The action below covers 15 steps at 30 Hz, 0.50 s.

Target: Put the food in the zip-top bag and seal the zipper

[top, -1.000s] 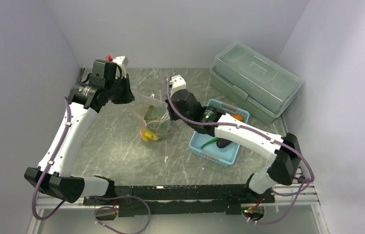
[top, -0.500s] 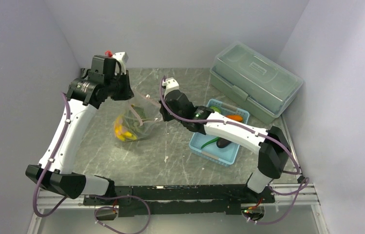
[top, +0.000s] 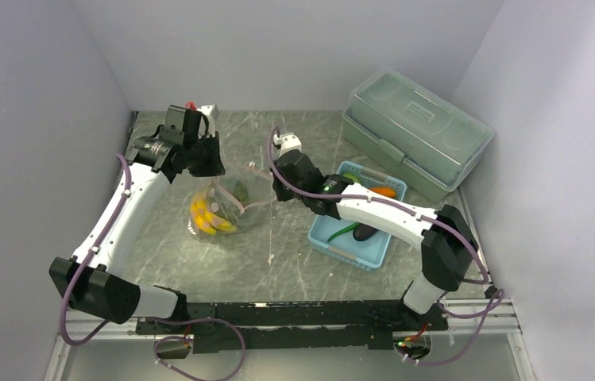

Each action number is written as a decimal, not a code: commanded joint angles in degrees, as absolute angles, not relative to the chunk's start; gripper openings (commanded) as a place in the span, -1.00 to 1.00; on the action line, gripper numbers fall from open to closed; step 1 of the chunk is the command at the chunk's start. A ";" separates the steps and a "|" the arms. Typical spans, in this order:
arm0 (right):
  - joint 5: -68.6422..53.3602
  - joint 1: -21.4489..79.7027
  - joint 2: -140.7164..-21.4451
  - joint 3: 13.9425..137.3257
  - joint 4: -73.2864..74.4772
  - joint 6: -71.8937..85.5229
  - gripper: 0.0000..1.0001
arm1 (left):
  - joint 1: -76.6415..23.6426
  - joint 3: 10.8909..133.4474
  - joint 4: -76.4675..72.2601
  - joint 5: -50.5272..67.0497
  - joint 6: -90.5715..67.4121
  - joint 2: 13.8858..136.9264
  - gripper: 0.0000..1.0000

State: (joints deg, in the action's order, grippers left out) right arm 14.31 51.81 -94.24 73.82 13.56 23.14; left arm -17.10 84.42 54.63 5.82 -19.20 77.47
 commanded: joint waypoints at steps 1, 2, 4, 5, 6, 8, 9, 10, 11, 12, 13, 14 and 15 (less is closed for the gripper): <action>14.72 51.43 -88.84 72.13 14.16 23.36 -0.54 | -16.70 83.67 50.65 5.56 -18.51 74.77 -1.00; 14.80 51.42 -88.13 72.12 14.26 23.26 -0.40 | -16.70 83.47 50.49 5.74 -18.32 74.59 -1.00; 15.23 51.48 -86.59 72.22 14.80 23.00 -0.25 | -16.70 83.14 50.20 5.95 -18.13 74.30 -1.00; 15.55 51.42 -85.78 72.23 15.04 22.90 -0.21 | -16.70 83.13 50.05 5.93 -18.04 74.15 -1.00; 15.82 51.43 -84.81 72.20 15.11 22.75 -0.16 | -16.70 82.92 50.00 5.90 -17.90 74.03 -1.00; 16.33 51.42 -82.80 71.83 15.27 22.17 -0.08 | -16.70 82.64 49.84 5.58 -17.57 73.73 -1.00; 16.70 51.39 -81.76 71.62 15.48 21.77 -0.05 | -16.70 82.48 49.81 5.34 -17.50 73.66 -1.00; 17.48 51.40 -80.68 71.49 15.92 21.33 0.00 | -16.70 82.34 49.75 5.22 -17.41 73.54 -1.00; 18.36 51.34 -79.64 71.46 16.55 20.90 0.04 | -16.70 82.20 49.60 5.23 -17.29 73.43 -1.00; 19.36 51.25 -78.62 71.42 17.25 20.51 0.09 | -16.69 82.00 49.53 5.24 -17.19 73.27 -1.00; 20.36 51.08 -77.71 71.37 18.16 20.03 0.13 | -16.70 81.79 49.38 5.31 -17.10 73.18 -1.00; 21.32 50.80 -76.79 71.25 18.84 19.63 0.17 | -16.70 81.62 49.34 5.28 -17.02 73.08 -1.00; 22.18 50.35 -75.89 71.07 19.54 19.26 0.22 | -16.70 81.50 49.26 5.39 -16.97 73.00 -1.00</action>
State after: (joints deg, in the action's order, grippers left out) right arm 17.12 51.55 -80.09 71.53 17.21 21.76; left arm -16.95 82.13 51.77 5.69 -18.48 74.70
